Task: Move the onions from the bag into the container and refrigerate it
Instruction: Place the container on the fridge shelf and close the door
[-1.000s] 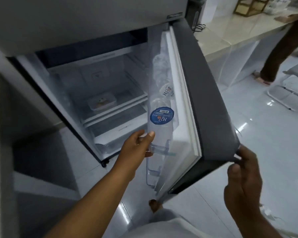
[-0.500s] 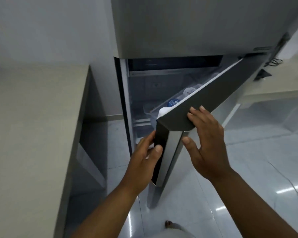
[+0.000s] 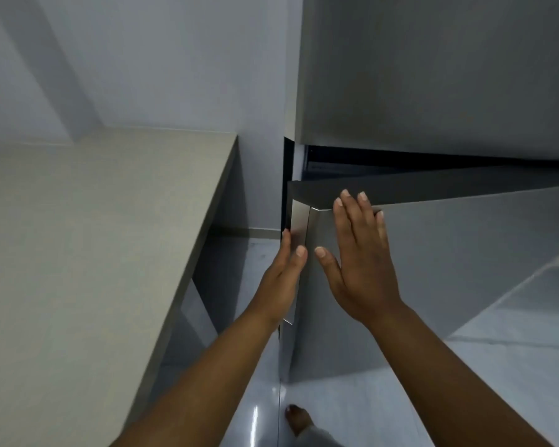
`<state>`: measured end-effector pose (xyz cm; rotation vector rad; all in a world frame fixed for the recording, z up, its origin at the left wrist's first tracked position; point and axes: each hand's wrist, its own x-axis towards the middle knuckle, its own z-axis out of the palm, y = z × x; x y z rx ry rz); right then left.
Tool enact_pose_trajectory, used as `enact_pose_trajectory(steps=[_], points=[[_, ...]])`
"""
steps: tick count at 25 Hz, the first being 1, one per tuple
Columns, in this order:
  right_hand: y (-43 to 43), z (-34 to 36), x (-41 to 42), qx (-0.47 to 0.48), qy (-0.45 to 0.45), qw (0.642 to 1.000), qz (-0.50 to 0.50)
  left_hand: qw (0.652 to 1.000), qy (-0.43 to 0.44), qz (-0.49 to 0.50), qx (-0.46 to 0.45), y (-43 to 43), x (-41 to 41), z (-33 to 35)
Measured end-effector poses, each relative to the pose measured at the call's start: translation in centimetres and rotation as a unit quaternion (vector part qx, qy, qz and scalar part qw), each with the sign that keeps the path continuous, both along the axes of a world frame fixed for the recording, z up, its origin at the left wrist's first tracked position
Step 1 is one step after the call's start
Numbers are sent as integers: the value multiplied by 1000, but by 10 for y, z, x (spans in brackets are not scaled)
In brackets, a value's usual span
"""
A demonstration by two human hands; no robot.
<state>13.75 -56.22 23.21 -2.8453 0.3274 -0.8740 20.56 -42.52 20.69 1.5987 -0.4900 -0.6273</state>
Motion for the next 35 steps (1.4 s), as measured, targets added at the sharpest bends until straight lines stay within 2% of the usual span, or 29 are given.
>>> enact_pose_trajectory(steps=[8,11,16,19,21,24,26,29,35], points=[[-43,-1,86,-6,21,998,55,998,25,55,-19,-50,88,0],[-61,-3,105,7,31,996,83,996,56,69,-29,-71,109,3],[-79,-10,123,7,27,994,107,996,43,77,-34,-87,124,7],[-73,-16,124,63,-11,987,150,996,13,91,5,-74,126,-1],[-62,-22,125,126,-12,970,209,993,-3,116,25,-57,121,-5],[-31,-40,122,238,93,926,279,982,-3,185,27,-16,102,-13],[-4,-56,122,280,168,891,316,966,3,253,43,23,84,-26],[49,-78,118,278,264,841,382,926,45,369,64,96,40,-50],[216,-105,80,279,402,722,489,776,104,612,113,258,-84,-80]])
